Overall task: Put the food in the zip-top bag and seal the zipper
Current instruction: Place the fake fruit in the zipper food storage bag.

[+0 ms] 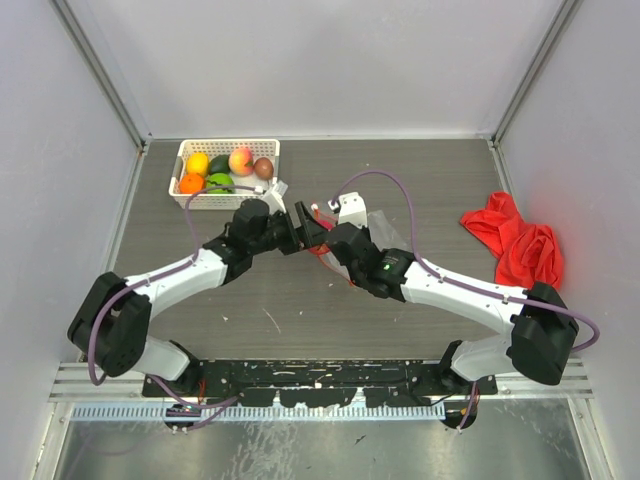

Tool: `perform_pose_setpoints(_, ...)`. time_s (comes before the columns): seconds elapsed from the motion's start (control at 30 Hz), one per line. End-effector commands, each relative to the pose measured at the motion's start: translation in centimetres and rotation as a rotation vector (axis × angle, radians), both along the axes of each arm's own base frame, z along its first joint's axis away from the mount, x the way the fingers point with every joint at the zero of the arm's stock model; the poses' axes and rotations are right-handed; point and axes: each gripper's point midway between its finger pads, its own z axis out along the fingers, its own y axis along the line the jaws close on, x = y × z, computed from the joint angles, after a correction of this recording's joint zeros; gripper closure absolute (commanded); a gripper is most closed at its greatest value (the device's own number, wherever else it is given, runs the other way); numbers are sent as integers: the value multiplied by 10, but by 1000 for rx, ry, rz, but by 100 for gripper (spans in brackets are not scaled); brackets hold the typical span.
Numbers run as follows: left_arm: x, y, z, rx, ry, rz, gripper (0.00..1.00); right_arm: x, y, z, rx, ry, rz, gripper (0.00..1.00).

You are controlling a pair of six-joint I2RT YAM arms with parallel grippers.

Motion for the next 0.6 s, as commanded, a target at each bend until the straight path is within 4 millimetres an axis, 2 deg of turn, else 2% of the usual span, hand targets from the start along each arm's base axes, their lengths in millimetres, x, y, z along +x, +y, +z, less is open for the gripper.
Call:
perform_pose_setpoints(0.0, 4, 1, -15, 61, -3, 34, 68, 8, 14, 37, 137, -69, -4, 100)
perform_pose_setpoints(0.17, 3, -2, -19, 100, -6, 37, 65, 6, 19, 38, 166, -65, 15, 100)
perform_pose_setpoints(0.4, -1, -12, -5, 84, -57, 15, 55, 4, 27, 33, 204, -45, 38, 100)
perform_pose_setpoints(0.57, -7, -20, -3, 126, -106, -18, 49, 2, 35, 31, 234, -28, 63, 99)
